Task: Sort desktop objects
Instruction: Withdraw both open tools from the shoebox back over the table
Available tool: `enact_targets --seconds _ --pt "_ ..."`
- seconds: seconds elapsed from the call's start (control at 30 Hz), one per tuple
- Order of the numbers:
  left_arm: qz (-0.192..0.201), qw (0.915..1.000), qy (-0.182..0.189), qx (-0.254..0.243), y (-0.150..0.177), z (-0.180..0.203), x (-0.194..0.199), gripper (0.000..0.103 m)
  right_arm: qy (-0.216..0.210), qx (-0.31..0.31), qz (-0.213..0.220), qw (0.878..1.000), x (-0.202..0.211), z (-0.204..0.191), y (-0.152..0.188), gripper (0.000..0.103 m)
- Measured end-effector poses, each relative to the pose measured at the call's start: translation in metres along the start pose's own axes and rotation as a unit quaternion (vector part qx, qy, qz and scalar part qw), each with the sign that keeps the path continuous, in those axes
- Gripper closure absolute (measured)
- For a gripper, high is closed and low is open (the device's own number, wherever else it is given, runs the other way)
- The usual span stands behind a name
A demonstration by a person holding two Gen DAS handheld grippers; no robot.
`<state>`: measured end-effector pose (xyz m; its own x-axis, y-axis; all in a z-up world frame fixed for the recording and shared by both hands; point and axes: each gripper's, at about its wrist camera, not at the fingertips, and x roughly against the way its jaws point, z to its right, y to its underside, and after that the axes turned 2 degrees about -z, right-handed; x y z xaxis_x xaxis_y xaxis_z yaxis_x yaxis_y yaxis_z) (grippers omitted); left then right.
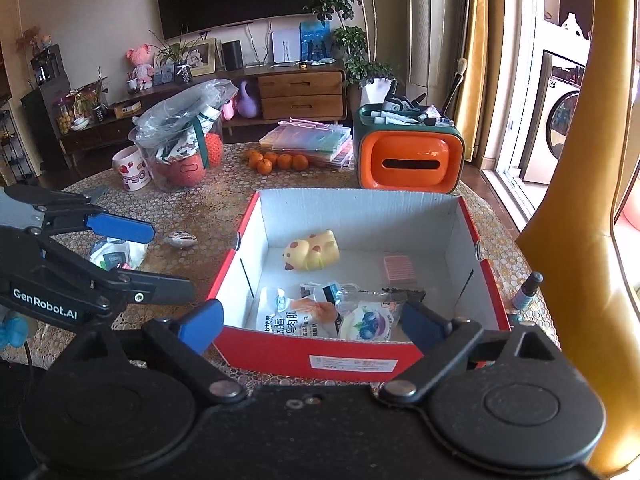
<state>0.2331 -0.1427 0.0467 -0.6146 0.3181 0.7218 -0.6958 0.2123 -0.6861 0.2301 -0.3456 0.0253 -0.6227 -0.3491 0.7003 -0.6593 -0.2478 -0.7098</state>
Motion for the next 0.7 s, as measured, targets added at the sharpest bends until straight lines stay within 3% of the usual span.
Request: enact_targets --seconds 0.17,0.3,0.47,0.7 --pt "0.011 0.9998 -0.005 0.014 0.024 -0.012 0.017 0.012 -0.005 -0.004 0.015 1.0 0.012 -0.014 0.006 0.006" --pt "0.019 0.9993 -0.008 0.032 0.047 -0.025 0.029 0.001 -0.008 -0.024 0.024 0.999 0.015 -0.022 0.015 0.005" --pt "0.025 0.9986 -0.025 0.038 0.077 -0.039 0.046 0.001 -0.01 -0.05 0.023 0.998 0.011 -0.034 0.028 0.005" --pt "0.037 0.996 -0.045 0.068 0.111 -0.064 0.068 0.001 -0.007 -0.04 0.024 0.999 0.005 -0.066 0.033 0.005"
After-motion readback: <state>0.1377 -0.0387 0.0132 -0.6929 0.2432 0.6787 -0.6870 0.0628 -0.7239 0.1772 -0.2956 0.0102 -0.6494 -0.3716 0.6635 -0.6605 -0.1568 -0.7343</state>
